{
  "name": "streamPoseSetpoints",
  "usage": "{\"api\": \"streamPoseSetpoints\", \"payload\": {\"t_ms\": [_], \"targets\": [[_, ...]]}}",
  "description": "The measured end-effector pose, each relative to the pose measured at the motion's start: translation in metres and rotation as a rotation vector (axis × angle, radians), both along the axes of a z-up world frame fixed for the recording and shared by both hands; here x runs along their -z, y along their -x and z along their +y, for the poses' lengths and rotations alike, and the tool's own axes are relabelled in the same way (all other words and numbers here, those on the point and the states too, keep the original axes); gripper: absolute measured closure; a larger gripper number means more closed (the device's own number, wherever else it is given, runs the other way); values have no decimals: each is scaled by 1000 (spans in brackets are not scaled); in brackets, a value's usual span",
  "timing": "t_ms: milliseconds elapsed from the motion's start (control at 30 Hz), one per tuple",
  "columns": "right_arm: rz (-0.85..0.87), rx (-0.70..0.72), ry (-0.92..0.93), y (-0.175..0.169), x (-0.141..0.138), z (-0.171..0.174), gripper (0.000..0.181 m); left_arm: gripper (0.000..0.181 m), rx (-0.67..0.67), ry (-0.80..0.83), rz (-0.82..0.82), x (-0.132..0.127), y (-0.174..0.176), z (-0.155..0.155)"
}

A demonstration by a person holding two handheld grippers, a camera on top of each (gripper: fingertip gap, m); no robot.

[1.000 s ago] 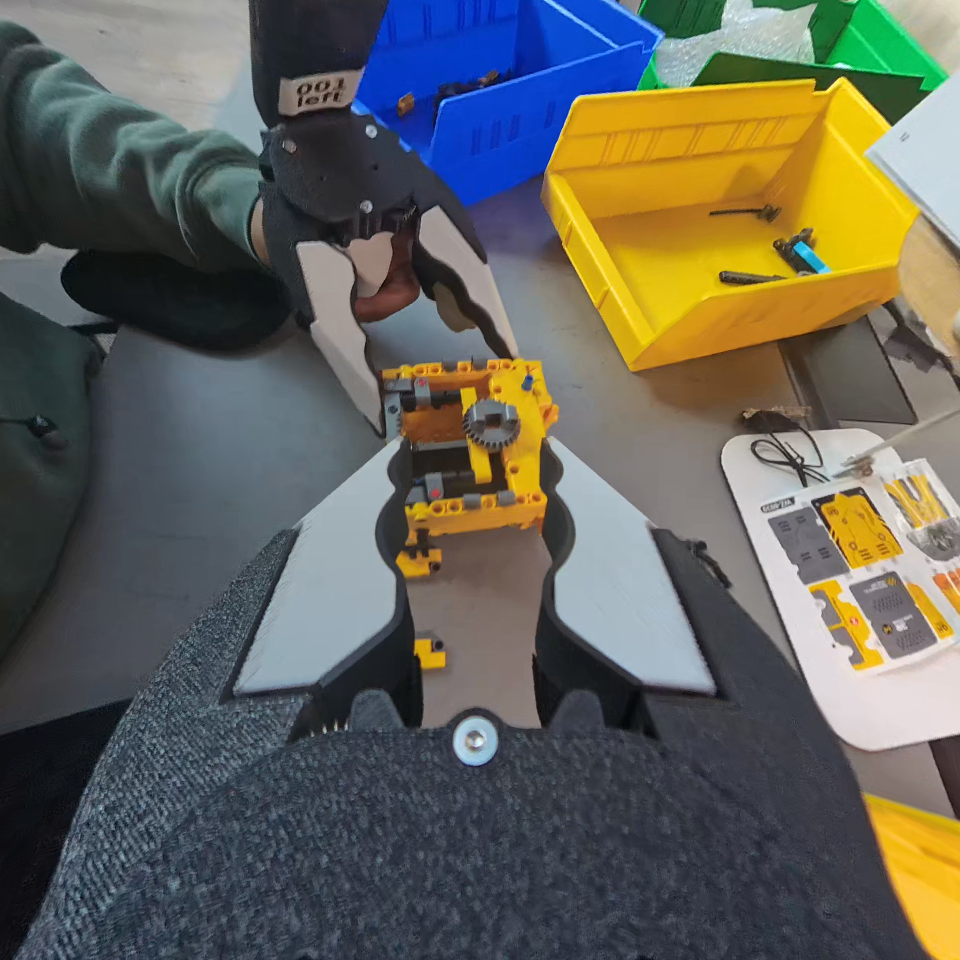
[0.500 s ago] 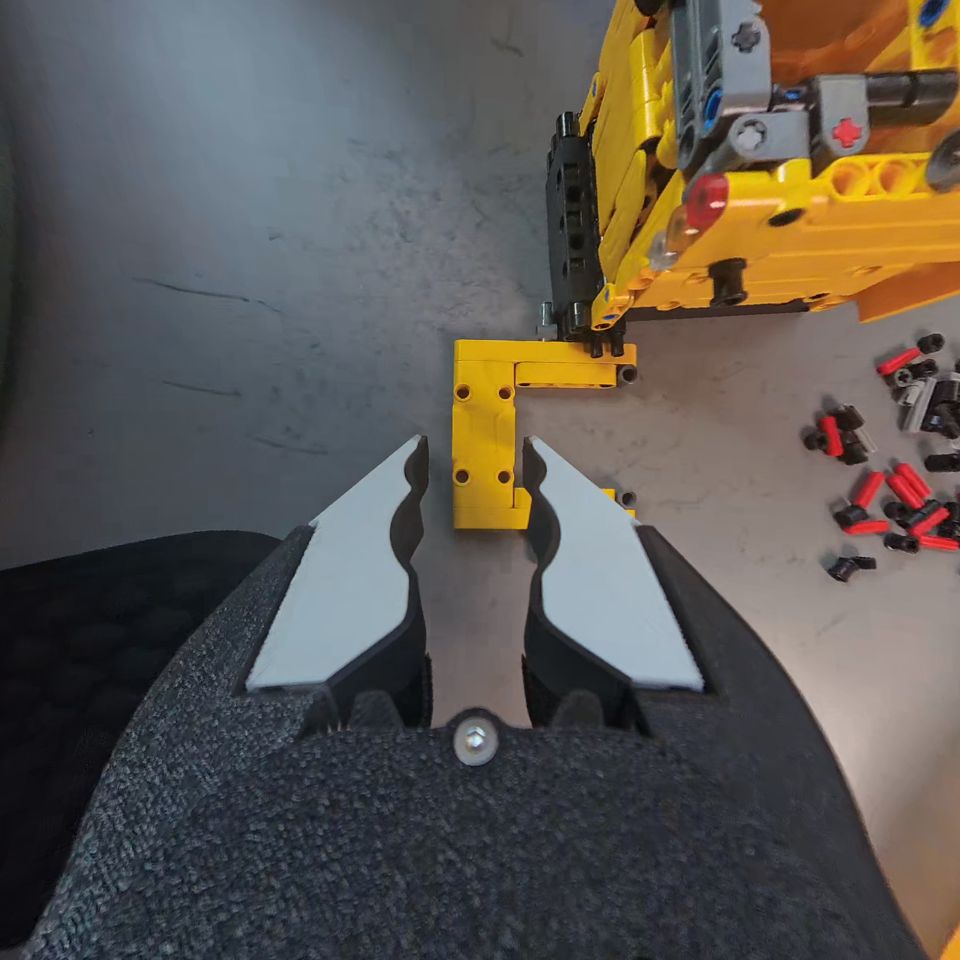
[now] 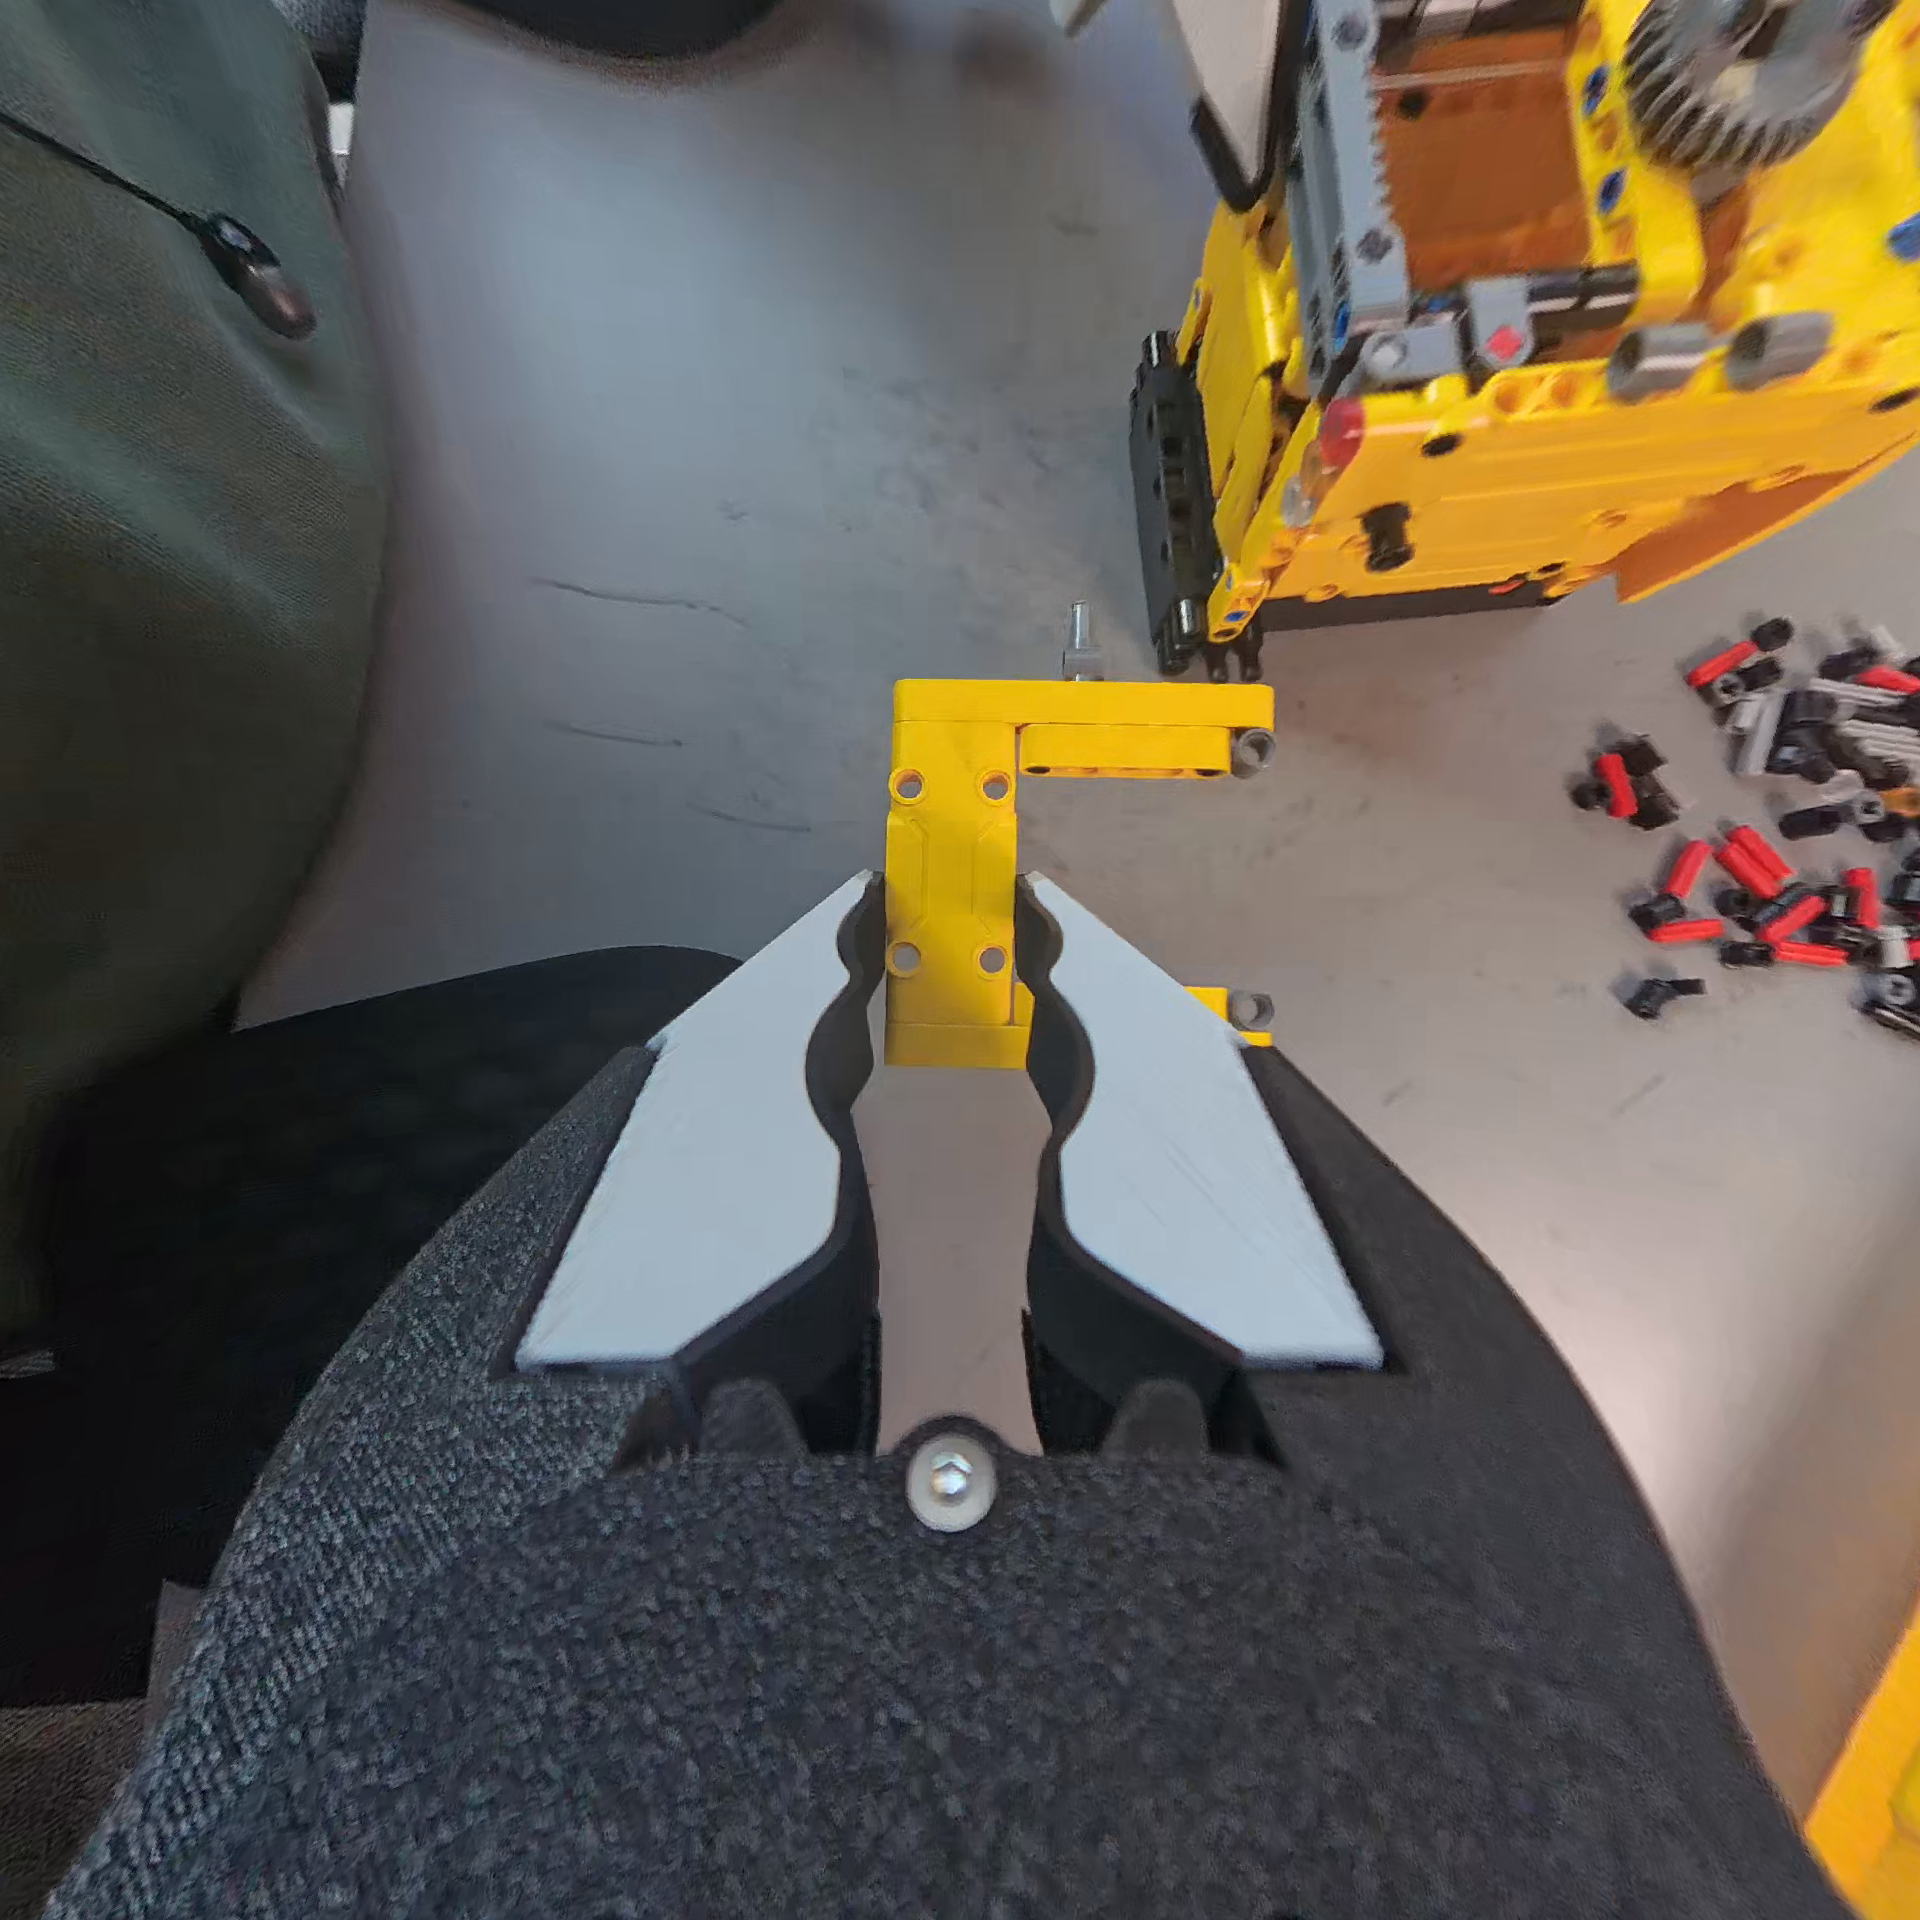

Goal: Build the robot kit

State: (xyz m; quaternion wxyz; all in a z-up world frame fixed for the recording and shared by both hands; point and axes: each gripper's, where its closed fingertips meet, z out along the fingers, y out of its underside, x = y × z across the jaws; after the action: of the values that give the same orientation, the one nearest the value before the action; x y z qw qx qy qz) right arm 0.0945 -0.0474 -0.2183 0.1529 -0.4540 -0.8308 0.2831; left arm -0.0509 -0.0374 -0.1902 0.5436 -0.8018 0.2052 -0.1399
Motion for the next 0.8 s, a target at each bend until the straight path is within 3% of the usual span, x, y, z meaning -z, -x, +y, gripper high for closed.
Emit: {"api": "streamPoseSetpoints", "payload": {"t_ms": [233, 400, 533, 800], "targets": [[148, 12, -86, 17, -89, 11, 157, 98, 43, 7, -7, 0, -13, -4], [156, -57, -165, 52, -126, 16, 157, 98, 78, 1, 2, -1, -18, -7], [128, -97, -159, 80, -125, 19, 157, 97, 76, -39, -43, -11, -10, -9], [57, -155, -105, 98, -76, 12, 157, 97, 85, -148, -112, -34, -1, -12]]}}
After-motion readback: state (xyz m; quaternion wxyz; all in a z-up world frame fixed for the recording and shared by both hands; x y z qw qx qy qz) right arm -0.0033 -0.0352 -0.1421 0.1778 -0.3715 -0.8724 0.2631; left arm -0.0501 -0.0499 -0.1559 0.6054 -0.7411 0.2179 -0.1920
